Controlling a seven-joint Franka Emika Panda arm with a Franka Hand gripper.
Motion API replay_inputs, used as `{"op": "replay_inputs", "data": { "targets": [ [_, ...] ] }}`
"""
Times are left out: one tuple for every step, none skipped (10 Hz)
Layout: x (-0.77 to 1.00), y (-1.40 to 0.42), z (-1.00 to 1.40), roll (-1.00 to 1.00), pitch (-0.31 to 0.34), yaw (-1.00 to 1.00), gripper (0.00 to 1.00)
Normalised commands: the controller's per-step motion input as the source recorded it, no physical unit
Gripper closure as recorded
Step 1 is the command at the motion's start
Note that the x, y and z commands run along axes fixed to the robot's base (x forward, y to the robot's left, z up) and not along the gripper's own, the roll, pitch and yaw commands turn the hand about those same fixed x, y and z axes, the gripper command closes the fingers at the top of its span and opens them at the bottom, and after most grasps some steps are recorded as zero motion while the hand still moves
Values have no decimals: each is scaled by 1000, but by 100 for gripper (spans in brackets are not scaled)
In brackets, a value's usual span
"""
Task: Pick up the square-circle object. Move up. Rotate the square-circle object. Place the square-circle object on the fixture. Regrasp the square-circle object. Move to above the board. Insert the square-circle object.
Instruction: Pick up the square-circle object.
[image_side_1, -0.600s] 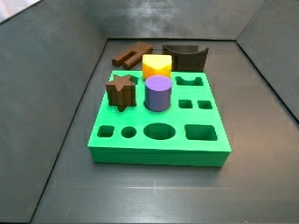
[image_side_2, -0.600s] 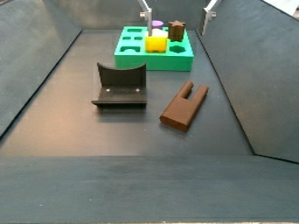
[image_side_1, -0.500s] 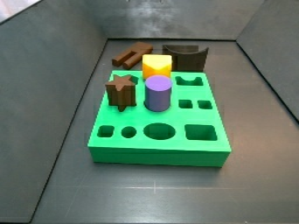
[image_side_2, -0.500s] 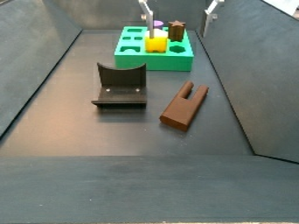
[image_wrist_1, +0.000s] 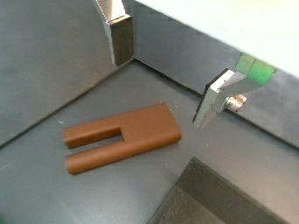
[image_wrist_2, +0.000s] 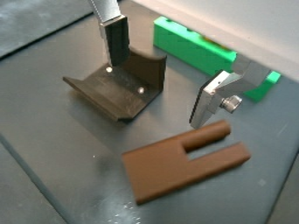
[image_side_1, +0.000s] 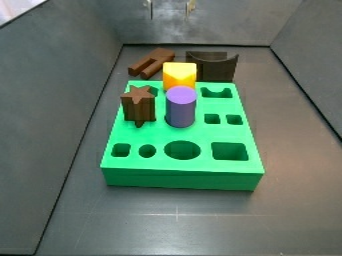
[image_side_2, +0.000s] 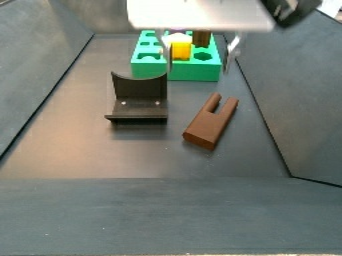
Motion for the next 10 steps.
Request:
{"op": "replay_inputs", "data": {
  "targets": [
    [186, 289, -560, -226, -146, -503, 0],
    [183, 286, -531, -240, -146, -480, 0],
    [180, 283, -520, -250, -134, -466, 0],
    [160, 283, -529, -247, -126, -466, 0],
    [89, 286, -529, -249, -127, -457, 0],
    [-177, 46, -660, -184, -184, -74, 0],
    [-371, -17, -569, -164, -154, -66, 0],
    [-249, 0, -437, -170, -83, -94, 0],
    [-89, 0, -469, -171, -93, -60, 0],
    [0, 0, -497, -167, -117, -66, 0]
  ]
}}
